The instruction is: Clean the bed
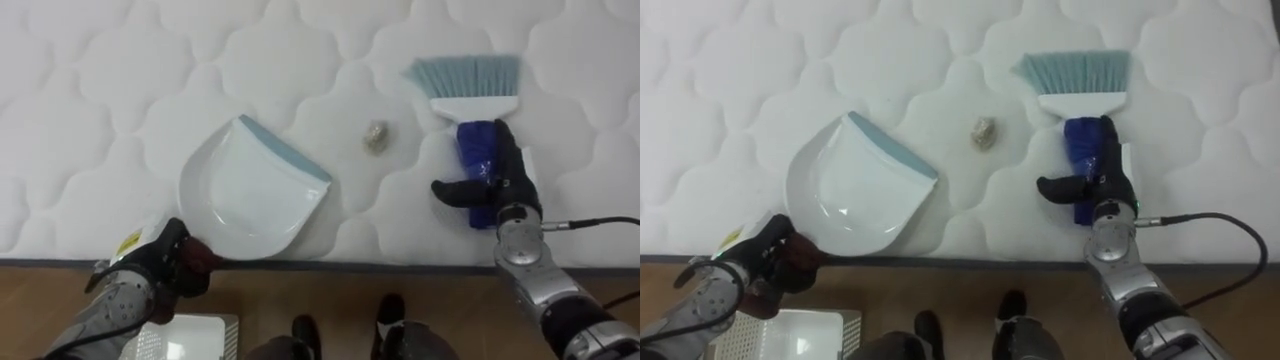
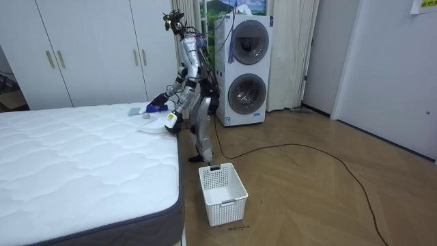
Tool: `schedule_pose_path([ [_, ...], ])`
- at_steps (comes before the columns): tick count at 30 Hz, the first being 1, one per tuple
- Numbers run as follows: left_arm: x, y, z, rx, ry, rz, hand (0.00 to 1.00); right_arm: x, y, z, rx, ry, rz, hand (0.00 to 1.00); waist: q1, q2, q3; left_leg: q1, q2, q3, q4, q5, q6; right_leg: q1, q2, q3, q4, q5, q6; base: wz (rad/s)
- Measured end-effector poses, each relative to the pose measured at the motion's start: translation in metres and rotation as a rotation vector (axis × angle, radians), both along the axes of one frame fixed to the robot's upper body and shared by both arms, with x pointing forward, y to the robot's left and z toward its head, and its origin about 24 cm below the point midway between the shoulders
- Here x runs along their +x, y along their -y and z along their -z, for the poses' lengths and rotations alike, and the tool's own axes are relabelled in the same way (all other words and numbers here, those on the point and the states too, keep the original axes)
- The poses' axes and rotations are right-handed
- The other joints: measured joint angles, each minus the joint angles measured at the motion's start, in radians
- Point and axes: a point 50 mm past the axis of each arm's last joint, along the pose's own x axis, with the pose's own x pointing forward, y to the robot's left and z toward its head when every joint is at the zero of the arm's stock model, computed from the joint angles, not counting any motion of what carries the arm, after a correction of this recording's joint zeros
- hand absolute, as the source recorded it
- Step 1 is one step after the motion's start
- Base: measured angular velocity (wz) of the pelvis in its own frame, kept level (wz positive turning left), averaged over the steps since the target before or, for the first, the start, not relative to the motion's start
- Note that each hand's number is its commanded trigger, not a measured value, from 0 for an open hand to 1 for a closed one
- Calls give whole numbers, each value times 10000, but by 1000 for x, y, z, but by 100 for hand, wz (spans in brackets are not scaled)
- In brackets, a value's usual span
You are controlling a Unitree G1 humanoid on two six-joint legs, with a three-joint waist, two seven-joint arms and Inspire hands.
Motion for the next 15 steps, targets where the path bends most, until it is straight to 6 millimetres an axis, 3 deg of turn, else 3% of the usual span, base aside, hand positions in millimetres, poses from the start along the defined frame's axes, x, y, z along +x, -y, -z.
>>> schedule_pose_path([
  [6,-2,2,3,55,-138,155,100,-3,7,5,-249,-444,12,0,38,11,3,-98,-12,-113,43,-1,-1,-3,-24,-121,-1,-1,-1,5],
  [8,-2,3,2,51,-114,166,100,-4,8,5,-424,-496,-46,85,39,11,4,-140,-8,-122,44,-1,-1,-19,-38,-160,-9,-1,-1,5],
  [9,-2,3,2,47,-107,172,100,-4,9,6,-486,-524,-58,97,39,12,4,-152,-10,-123,42,-1,-1,-26,-46,-171,-10,-1,-1,3],
  [15,-2,3,2,136,-172,139,100,-5,22,0,-824,-384,348,100,43,41,0,-182,-10,-123,36,0,0,-25,-82,-259,-15,-3,-1,2],
])
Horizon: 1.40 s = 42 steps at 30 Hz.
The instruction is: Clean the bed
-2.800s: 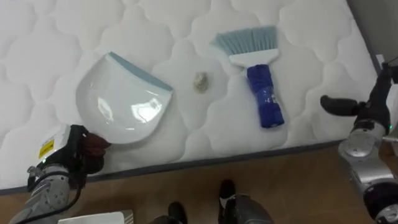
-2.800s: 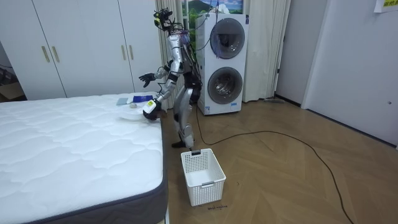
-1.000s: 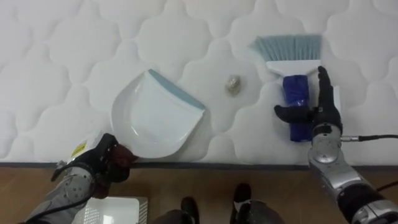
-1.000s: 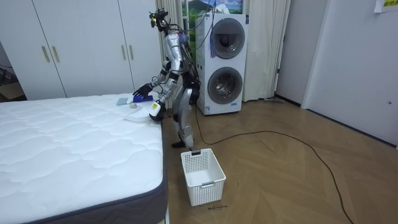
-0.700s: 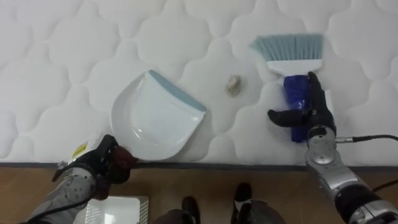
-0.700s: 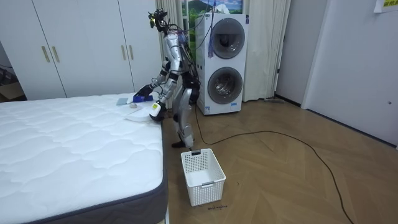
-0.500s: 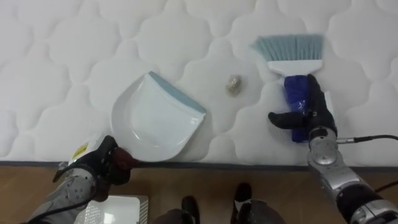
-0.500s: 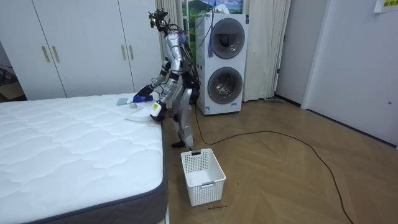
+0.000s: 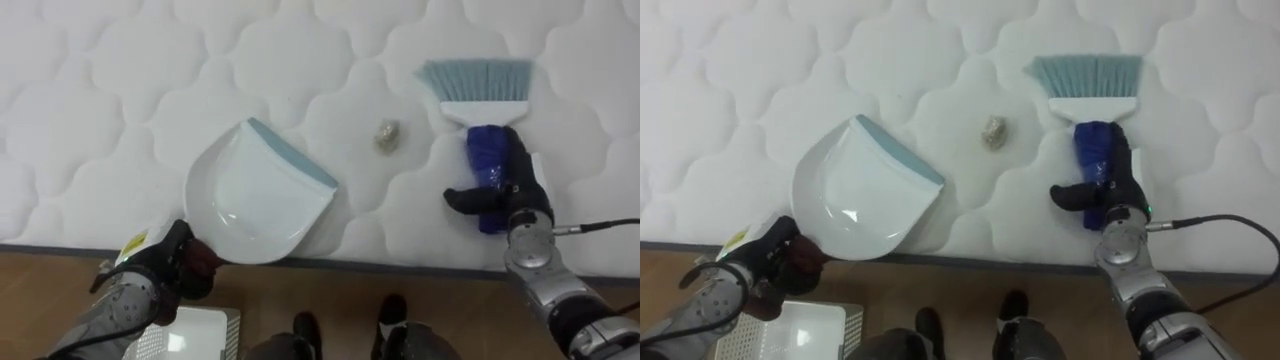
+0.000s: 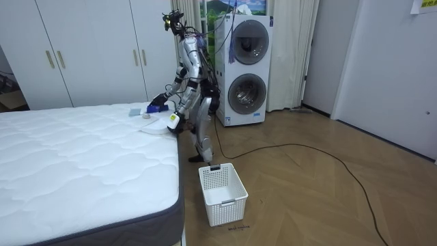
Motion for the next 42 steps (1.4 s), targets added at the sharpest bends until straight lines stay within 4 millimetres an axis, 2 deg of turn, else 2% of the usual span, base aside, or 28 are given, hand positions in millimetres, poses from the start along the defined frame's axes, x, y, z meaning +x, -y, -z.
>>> schedule_pose_path([
  [4,-1,1,1,53,-57,74,100,-1,17,-5,-468,-101,311,100,31,27,-6,-5,7,-10,-17,1,1,21,-4,-53,-12,-6,1,2],
  [10,-1,4,1,66,-73,216,100,-3,27,-5,-872,-572,621,100,20,79,-17,57,29,-143,-64,4,-5,225,30,-243,-174,-6,1,6],
  [15,1,6,0,71,-39,292,100,-11,28,5,-916,-1128,783,100,31,80,-16,15,22,-199,-70,3,-5,236,92,-261,-209,-2,6,4],
  [24,2,5,-1,131,48,235,100,-13,31,6,-417,-1056,1144,100,-16,57,-28,-75,-3,-202,-7,11,-10,73,30,-125,-25,-10,17,0],
  [30,-4,4,2,323,12,251,100,-21,33,13,-473,-1333,1196,100,-221,5,-49,-17,-97,-237,56,42,44,161,-60,-85,32,-68,90,4],
  [38,2,0,-3,831,219,611,100,-26,38,15,-777,-1688,1294,100,-299,-217,-48,-129,-116,-265,275,19,106,108,-90,-4,103,-56,154,2],
  [39,4,-1,-6,1053,300,759,100,-26,42,13,-1070,-1718,1216,100,-296,-302,-47,-176,-152,-237,289,18,108,-5,-107,32,255,-70,147,0],
  [41,8,-4,-11,1493,433,1016,100,-25,51,6,-1717,-1795,1094,100,-288,-424,-29,-288,-176,-194,334,24,123,-180,-133,133,389,-72,148,0],
  [42,11,-7,-15,1743,570,1136,100,-22,57,1,-2144,-1861,1026,100,-276,-505,16,-313,-165,-187,350,29,131,-196,-130,136,390,-69,144,0],
])
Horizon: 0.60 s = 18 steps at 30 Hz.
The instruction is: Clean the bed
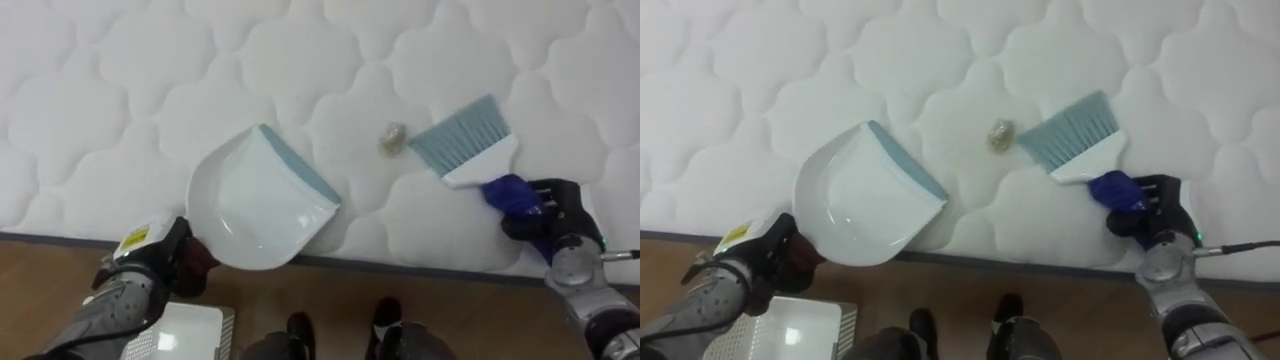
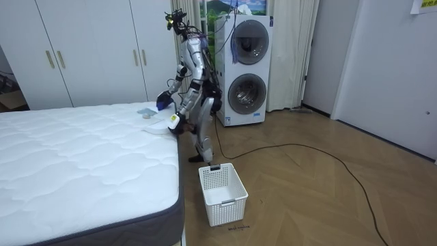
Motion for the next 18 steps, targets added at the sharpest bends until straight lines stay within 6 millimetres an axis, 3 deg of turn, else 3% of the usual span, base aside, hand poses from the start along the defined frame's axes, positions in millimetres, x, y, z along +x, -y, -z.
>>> schedule_pose_path([
  [5,6,-2,-7,592,256,312,100,2,26,-20,-2227,-883,-604,100,6,-246,24,-29,25,-21,129,-4,4,-6,-23,16,8,-2,-11,-1],
  [9,15,-12,-23,1758,797,962,100,14,41,-45,-4305,-1495,-1330,100,48,-688,65,-158,179,81,198,-10,2,-127,110,81,-53,88,-88,-7],
  [14,19,-17,-32,2345,1028,1286,100,30,40,-64,-6590,-2281,-2584,100,22,-824,107,-281,341,58,467,-47,-7,-101,165,-42,0,136,-153,-1],
  [18,25,-24,-41,2869,1188,1413,100,48,30,-80,-8491,-2626,-3767,100,38,-979,191,-303,426,114,533,-164,-65,-181,230,-16,-25,175,-222,-7],
])
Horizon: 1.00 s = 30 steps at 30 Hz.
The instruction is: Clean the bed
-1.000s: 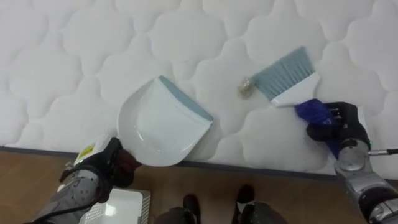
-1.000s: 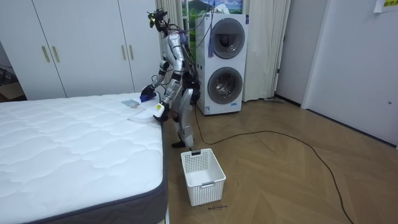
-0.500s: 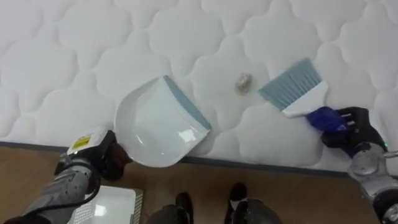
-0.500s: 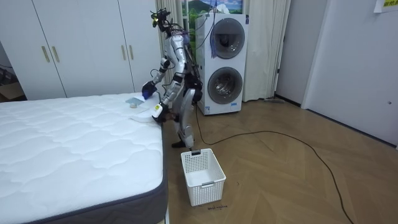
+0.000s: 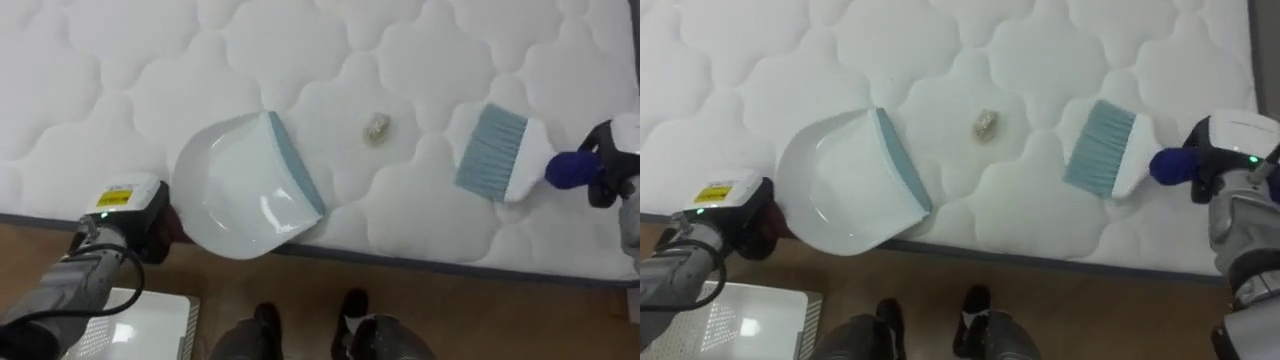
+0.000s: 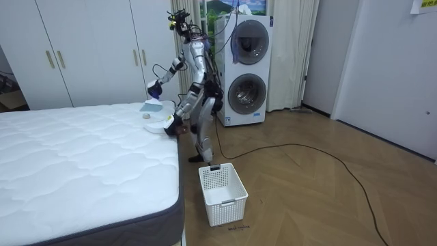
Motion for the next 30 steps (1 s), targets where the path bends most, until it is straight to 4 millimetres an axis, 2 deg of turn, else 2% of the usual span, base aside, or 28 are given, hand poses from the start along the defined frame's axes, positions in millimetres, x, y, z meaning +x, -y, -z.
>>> schedule_pose_path([
  [3,5,1,-5,446,118,273,100,8,-3,-14,-1454,-166,-833,100,59,-36,19,-9,82,67,87,-10,-4,1,45,1,-14,25,-42,-8],
  [7,5,0,-5,734,216,325,100,23,-20,-30,-3084,10,-2123,100,150,-118,13,54,122,105,75,-1,-18,30,89,14,-29,40,-68,-4],
  [10,5,0,-6,795,334,354,100,27,-29,-34,-3976,-94,-2715,100,338,-207,13,56,253,149,127,-9,-52,94,210,-5,-182,102,-128,-10],
  [15,5,-2,-6,825,322,298,100,32,-40,-37,-4849,-130,-3350,100,381,-226,11,48,372,100,186,-34,-96,213,341,-72,-348,149,-162,-1],
  [21,4,-4,-5,835,248,177,100,36,-52,-41,-5496,9,-3901,100,365,-229,14,115,399,119,122,-24,-113,302,381,-81,-371,171,-170,0],
  [30,2,-6,-2,946,26,-113,100,41,-69,-36,-5161,360,-4176,100,402,-272,11,434,456,77,-251,2,-251,723,567,-213,-915,287,-194,0],
])
